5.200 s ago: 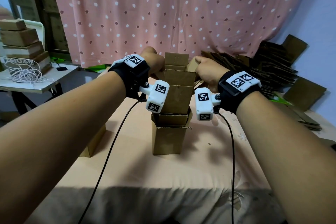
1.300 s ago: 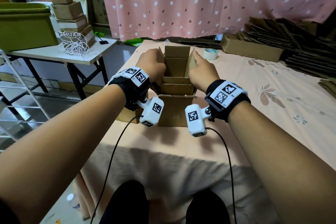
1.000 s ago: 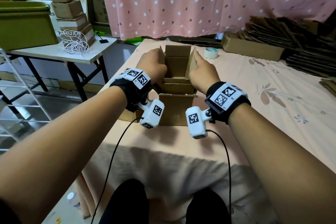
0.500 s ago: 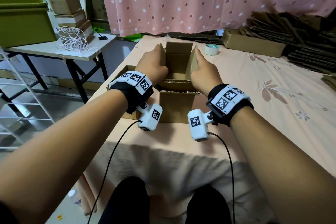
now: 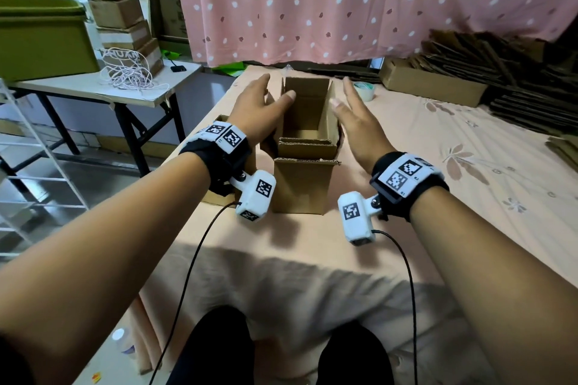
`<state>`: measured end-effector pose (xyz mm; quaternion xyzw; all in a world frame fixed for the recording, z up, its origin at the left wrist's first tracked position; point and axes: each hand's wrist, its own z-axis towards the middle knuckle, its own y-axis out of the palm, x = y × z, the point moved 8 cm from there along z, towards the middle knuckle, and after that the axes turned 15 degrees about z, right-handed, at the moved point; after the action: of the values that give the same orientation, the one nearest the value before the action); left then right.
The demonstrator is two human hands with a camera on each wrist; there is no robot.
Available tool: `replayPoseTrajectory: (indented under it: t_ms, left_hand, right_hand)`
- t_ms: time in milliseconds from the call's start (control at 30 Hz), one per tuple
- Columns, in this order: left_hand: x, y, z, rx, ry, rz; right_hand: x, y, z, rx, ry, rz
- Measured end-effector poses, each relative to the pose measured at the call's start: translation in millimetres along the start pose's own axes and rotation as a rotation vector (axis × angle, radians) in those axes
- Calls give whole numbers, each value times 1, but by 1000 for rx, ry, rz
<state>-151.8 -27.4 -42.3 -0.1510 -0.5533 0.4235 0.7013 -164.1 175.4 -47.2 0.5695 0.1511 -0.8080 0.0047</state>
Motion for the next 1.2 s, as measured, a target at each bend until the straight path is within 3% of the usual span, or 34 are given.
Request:
replayPoseTrajectory:
  t_ms: [100,200,367,533,700,900,1200]
  left_hand:
    - [16,-21,5,91,60,33]
    - [39,-36,10,123,148,109]
    - [64,-14,17,4,296,448]
    - [51,26,18,-175,166,285]
    - [41,39,15,-191,190,476]
    - [32,40,13,-194,220,505]
    - [28,48,13,-248,218,593]
  right_hand:
    - [-16,-18,10,96,-18,57]
    - [-37,-27,26,120,-66,-179]
    - [-43,-12,53,34,-88,-440]
    - [-24,16,58,-79,-53,-584]
    - [-3,28,53,-126,-40,-646]
    - [-3,33,53,-148,-73,-737]
    - [15,19,47,-221,20,-809]
